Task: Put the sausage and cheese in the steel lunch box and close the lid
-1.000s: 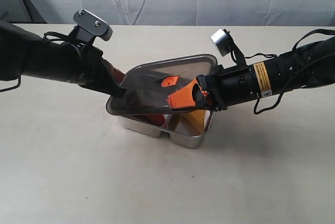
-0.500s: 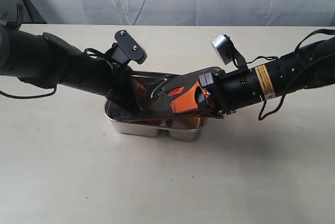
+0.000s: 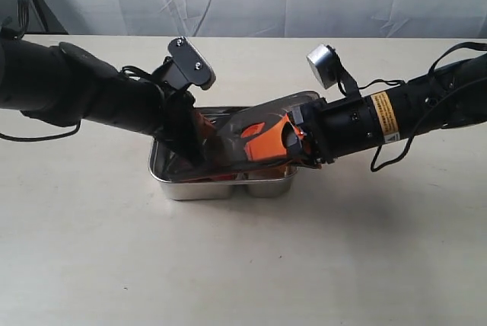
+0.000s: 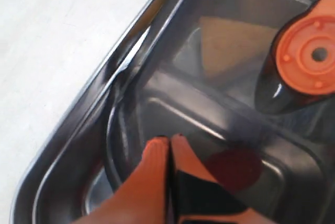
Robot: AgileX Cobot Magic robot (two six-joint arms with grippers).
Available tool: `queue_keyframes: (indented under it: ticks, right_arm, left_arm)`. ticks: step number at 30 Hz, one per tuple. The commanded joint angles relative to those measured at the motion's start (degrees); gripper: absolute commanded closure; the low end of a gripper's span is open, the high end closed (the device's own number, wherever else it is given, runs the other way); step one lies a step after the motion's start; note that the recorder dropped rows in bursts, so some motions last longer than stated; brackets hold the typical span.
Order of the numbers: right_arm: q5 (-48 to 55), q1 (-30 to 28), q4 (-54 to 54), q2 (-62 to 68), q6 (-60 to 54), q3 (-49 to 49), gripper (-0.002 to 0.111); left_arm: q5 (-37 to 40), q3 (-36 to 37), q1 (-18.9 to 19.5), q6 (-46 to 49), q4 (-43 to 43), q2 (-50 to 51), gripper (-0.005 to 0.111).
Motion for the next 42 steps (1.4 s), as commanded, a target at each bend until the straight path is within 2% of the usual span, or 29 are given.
queue_keyframes:
  ticks: [1,15,24,34,38,42]
  right_arm:
    - [-2.28,0.34,0.95,-0.01,-3.18,-0.33,0.109]
    - [-2.58,-1.04,2.79,-4.77,-3.83,-0.46,0.109]
    - [-2.58,-1.04,-5.18,-5.43,-2.05,-6.26,0.109]
    - [-2.58,-0.94,-5.18,-2.85,-1.21,-12.08,0.109]
    - [-2.58,-0.94,-5.18,-2.55,-1.21,-12.1,0.109]
    - [-2.58,-0.94,-5.18,-0.62,-1.7,-12.2,0.109]
  left_arm:
    - [-0.68,0.27,-0.49,-0.23,-0.12,-3.98,0.107]
    - [-5.14,0.27,-0.49,-0.23,-0.19,-11.25,0.107]
    - [-6.51,0.27,-0.49,-3.01,-0.28,-11.22,0.107]
    - [-6.63,0.27,-0.49,-3.0,1.02,-11.22,0.107]
    - [-9.54,0.27,-0.49,-3.69,1.02,-11.22,0.107]
    - [-13.07,0.27,-0.49,-8.72,1.02,-11.22,0.107]
